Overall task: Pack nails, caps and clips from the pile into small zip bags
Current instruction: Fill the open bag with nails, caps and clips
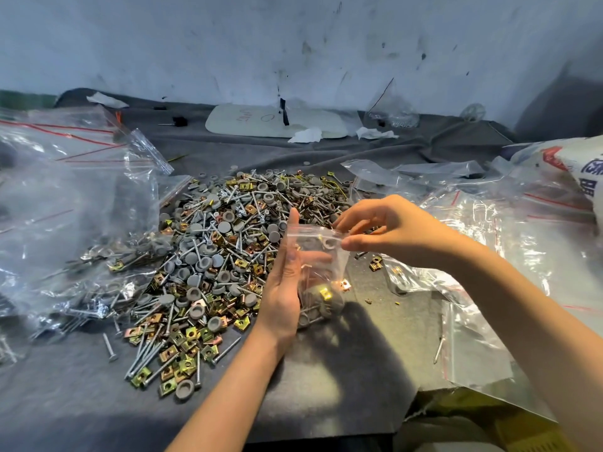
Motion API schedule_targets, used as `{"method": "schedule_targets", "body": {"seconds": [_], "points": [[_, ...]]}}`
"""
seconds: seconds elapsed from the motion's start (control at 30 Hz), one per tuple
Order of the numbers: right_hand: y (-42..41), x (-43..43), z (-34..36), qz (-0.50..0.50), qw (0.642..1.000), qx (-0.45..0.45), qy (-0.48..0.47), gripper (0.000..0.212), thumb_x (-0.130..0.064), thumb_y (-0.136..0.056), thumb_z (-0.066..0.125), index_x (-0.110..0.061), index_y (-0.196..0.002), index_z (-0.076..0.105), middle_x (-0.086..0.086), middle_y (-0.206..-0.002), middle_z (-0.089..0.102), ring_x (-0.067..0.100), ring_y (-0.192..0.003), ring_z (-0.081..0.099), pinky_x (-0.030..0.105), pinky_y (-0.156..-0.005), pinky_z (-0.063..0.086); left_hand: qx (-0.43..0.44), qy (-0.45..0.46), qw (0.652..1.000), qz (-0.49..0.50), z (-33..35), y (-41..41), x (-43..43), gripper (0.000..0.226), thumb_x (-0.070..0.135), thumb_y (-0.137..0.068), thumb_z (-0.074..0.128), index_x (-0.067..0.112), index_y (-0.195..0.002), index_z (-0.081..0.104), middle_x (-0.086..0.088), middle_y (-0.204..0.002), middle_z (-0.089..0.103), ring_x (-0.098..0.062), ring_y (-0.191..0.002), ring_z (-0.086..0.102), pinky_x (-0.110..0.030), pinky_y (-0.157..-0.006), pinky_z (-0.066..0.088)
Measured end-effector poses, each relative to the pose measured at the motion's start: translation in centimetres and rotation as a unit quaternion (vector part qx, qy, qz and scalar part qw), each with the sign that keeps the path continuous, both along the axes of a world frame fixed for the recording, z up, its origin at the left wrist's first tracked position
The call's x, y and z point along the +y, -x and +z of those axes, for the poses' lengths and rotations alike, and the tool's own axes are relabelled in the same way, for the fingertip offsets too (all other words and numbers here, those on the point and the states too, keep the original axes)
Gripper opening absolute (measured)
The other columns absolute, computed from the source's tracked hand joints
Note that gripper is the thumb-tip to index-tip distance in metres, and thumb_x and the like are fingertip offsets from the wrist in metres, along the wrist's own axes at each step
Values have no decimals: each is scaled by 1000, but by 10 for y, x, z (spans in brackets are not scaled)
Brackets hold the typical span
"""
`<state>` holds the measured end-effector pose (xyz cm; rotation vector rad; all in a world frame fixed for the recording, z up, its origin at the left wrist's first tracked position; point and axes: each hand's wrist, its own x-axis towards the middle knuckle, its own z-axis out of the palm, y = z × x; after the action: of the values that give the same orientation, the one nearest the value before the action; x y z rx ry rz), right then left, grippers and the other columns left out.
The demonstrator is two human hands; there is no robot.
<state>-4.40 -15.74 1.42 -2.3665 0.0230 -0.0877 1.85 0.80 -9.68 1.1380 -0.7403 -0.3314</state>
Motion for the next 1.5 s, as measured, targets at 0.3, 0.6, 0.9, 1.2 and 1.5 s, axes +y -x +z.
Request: {"method": "schedule_targets", "body": {"seconds": [0.3, 0.6, 0.9, 1.2, 1.5], "points": [[2, 16, 10, 34, 935, -283, 209, 4, -2, -83, 70, -2, -86, 71, 7, -86, 66, 18, -75, 60, 38, -69, 52, 20, -51, 998, -4, 0, 3, 0, 89, 74, -78, 48, 22, -148, 32, -12, -113, 67, -25, -94, 69, -32, -80, 57], [3, 5, -6, -58, 959, -274, -38, 14, -2, -90, 61, -15, -94, 62, 1, -86, 67, 17, -71, 62, 25, -68, 53, 14, -34, 999, 3, -1, 2, 1, 47, 55, -88, 35, 43, -133, 41, -4, -101, 72, -27, -94, 71, -36, -84, 57], [9, -7, -72, -10, 987, 54, 154, 19, -15, -83, 72, -16, -102, 69, -16, -88, 52, -3, -74, 49, 6, -65, 36, 85, -10, 996, 21, 5, 0, 2, 40, 50, -93, 18, 75, -111, 44, -11, -105, 70, -30, -97, 70, -54, -76, 58], [16, -1, -78, -38, 983, -36, 178, 6, -5, -87, 64, -6, -92, 66, -1, -87, 62, 15, -80, 55, 20, -68, 38, 57, -44, 997, 35, 4, 3, 1, 50, 49, -90, 27, 42, -139, 35, -7, -112, 66, -23, -106, 66, -44, -73, 61], [19, -3, -81, -31, 990, -11, 135, 14, -14, -85, 69, -8, -97, 64, 4, -98, 64, 21, -90, 58, 32, -79, 47, -114, -110, 980, 117, 5, 12, -1, 28, 73, -86, 37, 81, -113, 38, -2, -111, 63, -23, -97, 67, -43, -65, 61]]}}
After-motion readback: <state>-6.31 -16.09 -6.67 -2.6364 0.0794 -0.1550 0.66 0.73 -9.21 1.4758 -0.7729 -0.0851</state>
